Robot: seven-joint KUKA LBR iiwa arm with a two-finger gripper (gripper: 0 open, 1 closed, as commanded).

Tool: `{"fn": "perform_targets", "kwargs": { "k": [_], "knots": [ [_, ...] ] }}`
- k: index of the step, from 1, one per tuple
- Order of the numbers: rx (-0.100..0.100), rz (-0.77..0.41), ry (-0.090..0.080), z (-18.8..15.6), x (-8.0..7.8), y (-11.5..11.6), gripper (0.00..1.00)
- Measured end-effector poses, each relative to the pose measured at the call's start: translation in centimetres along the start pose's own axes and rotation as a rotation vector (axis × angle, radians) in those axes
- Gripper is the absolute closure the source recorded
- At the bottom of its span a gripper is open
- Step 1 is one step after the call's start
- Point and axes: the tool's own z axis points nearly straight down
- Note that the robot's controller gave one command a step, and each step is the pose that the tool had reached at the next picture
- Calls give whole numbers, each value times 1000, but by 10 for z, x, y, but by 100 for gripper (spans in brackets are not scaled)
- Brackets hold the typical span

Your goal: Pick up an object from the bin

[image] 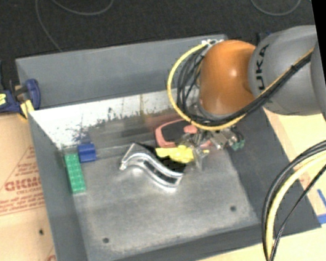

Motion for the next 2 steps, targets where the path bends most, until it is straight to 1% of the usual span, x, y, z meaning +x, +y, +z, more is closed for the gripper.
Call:
{"fn": "perform_targets", "kwargs": {
  "k": [1,2],
  "knots": [
    [-1,0,2,-3,1,0,100],
    [-1,0,2,-19,1,0,100]
  ]
}}
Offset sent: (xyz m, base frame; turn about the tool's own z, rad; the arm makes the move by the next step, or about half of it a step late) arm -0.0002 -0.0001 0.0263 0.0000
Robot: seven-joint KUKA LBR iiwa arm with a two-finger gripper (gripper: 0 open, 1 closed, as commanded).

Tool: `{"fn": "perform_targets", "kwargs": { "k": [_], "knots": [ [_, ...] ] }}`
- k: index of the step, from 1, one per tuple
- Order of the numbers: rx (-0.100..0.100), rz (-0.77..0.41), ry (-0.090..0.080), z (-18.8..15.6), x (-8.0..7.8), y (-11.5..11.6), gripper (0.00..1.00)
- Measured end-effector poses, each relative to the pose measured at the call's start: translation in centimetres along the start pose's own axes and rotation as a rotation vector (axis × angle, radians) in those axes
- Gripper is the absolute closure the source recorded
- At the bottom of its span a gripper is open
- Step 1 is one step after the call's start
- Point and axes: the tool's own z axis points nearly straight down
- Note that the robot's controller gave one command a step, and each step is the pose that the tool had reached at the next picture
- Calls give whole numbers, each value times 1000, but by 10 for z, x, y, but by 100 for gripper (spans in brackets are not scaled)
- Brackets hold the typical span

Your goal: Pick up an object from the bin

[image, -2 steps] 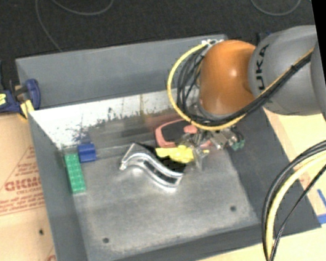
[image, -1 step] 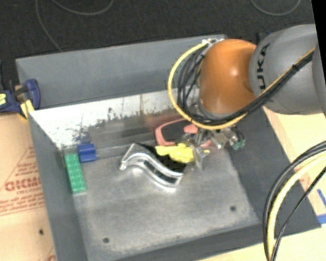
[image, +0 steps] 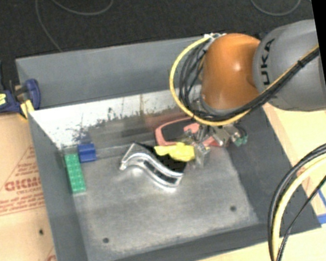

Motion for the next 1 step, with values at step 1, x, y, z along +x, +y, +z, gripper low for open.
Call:
{"fn": "perform_targets", "kwargs": {
  "k": [1],
  "knots": [
    [3,1,-7,-9,-2,-1,100]
  ]
}}
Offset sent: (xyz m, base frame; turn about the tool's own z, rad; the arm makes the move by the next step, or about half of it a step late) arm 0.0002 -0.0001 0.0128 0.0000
